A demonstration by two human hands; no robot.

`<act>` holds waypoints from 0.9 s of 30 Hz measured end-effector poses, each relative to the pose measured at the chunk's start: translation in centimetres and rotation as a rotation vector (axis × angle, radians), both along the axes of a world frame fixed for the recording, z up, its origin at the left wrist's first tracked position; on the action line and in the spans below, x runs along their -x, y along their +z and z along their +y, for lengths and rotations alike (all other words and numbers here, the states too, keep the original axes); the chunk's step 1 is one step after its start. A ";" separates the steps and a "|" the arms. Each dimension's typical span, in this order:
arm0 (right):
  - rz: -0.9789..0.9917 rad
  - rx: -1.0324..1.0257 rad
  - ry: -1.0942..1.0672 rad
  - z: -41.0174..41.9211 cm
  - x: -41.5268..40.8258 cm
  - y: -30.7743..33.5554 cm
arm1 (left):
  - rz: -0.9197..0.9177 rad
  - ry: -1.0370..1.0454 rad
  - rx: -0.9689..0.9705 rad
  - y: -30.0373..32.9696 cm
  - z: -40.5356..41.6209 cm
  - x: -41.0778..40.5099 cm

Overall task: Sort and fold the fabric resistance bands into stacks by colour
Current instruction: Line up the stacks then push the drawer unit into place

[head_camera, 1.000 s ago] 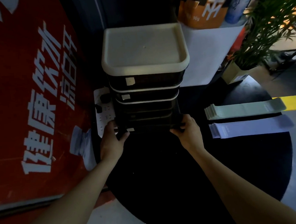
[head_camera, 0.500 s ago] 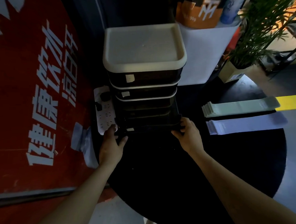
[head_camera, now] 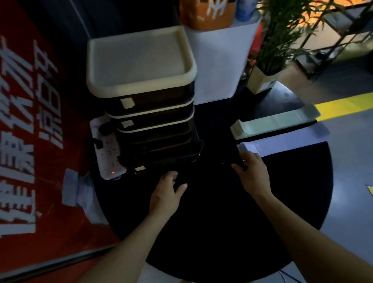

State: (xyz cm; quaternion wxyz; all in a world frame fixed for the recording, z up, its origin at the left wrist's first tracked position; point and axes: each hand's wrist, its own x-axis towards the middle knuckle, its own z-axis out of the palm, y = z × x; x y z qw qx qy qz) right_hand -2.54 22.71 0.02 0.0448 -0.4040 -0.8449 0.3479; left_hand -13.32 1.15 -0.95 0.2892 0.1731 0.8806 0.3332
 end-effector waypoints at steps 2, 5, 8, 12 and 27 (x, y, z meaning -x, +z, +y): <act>-0.004 -0.017 -0.031 1.6 -0.8 -0.1 | 0.007 -0.050 -0.003 0.0 2.5 -0.6; -0.008 -0.015 -0.070 4.5 -1.7 -0.4 | -0.022 -0.120 -0.002 0.0 6.3 -1.5; -0.023 -0.033 -0.058 7.5 -2.3 -0.9 | -0.070 -0.148 0.023 -0.1 10.1 -2.2; -0.063 0.011 0.021 11.4 -2.6 -1.5 | -0.162 -0.161 0.055 -0.5 14.7 -3.0; -0.152 -0.081 0.257 18.2 -3.1 -3.8 | -0.525 0.563 0.074 -1.9 26.7 -3.8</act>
